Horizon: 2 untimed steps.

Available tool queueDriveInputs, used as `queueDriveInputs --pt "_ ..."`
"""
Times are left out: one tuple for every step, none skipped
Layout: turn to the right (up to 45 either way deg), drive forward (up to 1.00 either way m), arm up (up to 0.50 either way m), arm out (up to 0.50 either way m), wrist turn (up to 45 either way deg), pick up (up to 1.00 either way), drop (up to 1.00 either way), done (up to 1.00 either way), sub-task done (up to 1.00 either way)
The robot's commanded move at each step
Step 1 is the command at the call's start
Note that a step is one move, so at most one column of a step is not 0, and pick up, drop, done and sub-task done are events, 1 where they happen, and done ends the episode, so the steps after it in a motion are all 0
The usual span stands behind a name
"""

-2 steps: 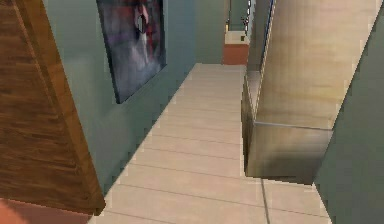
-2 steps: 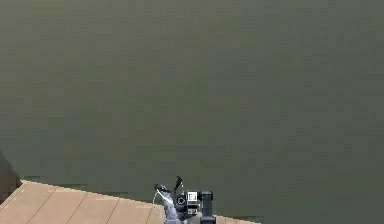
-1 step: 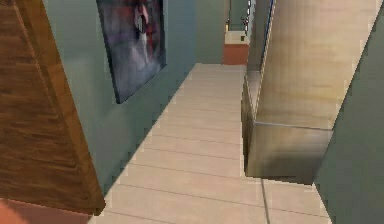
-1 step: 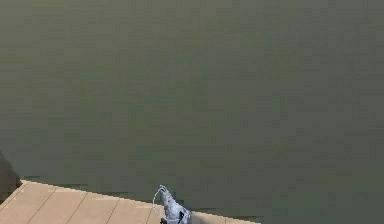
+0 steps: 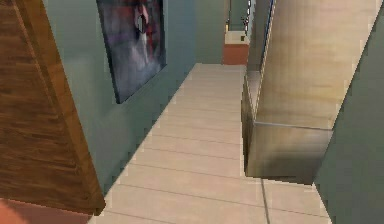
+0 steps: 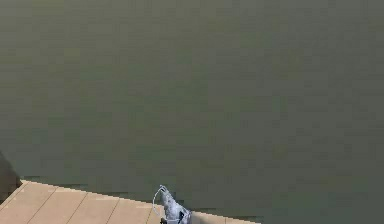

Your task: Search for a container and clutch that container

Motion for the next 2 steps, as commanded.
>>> queueDriveInputs --pt "0.0 0.0 0.1 0.0 0.0 0.0 0.0 0.0 0.0" --pt "0.0 0.0 0.0 0.0 0.0 0.0 0.0 1.0 0.0"
